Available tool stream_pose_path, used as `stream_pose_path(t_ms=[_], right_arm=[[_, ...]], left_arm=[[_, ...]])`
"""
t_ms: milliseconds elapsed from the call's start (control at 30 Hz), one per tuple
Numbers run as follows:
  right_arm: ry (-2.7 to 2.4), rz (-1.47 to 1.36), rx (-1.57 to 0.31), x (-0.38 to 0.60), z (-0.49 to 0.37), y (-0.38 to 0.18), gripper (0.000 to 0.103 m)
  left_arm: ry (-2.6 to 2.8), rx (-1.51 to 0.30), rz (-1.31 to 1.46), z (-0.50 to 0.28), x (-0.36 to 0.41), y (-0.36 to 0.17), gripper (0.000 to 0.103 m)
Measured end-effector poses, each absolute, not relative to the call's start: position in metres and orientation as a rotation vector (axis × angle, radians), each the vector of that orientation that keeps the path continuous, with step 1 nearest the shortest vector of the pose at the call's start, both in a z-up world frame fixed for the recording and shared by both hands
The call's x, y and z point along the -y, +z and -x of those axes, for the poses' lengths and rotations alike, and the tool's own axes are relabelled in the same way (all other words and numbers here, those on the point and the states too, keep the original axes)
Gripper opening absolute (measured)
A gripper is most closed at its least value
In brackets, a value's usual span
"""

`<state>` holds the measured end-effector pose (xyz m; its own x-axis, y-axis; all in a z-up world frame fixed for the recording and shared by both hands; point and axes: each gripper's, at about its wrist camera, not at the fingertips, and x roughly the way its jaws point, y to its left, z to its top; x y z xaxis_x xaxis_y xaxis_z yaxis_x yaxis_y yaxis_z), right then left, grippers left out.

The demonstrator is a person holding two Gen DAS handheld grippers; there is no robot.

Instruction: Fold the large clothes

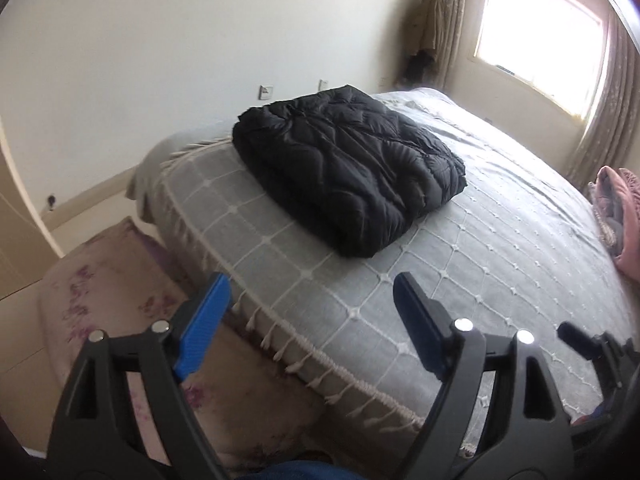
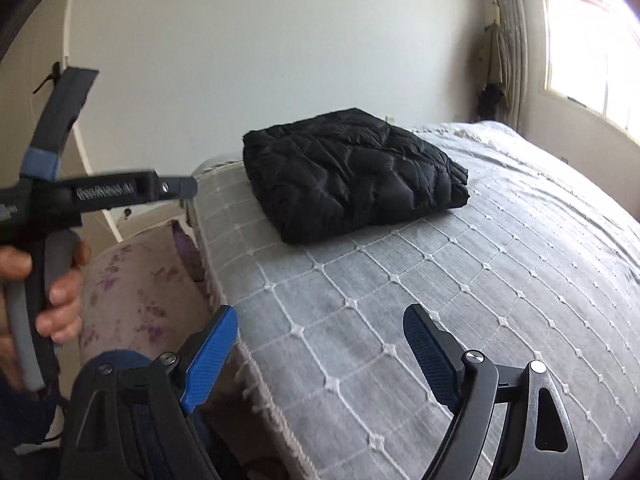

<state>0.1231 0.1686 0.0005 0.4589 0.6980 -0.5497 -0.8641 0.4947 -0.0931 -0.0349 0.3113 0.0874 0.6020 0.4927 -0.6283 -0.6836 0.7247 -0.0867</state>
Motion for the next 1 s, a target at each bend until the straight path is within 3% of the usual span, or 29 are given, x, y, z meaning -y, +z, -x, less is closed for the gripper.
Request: stream_pose_path(t_ms=[133,333,1000], right_arm=[[0.986,0.317,-0.431,-0.145,-0.122,-0.002,0.087],[0.974,0.245,-0.428,-0.13,-0.125,0.005,0.087],[0.918,0.167,-0.472,-0.104,-0.126,0.0,0.088]], left_arm=[[0.713,-0.577,0.281,0.042,-0.288,0.089,0.096],[0.792,-0.575,0.172,0.047,-0.261,0.094,0.1],[0.85,-0.601,0.095,0.041,-0.248,0.092,0.1]])
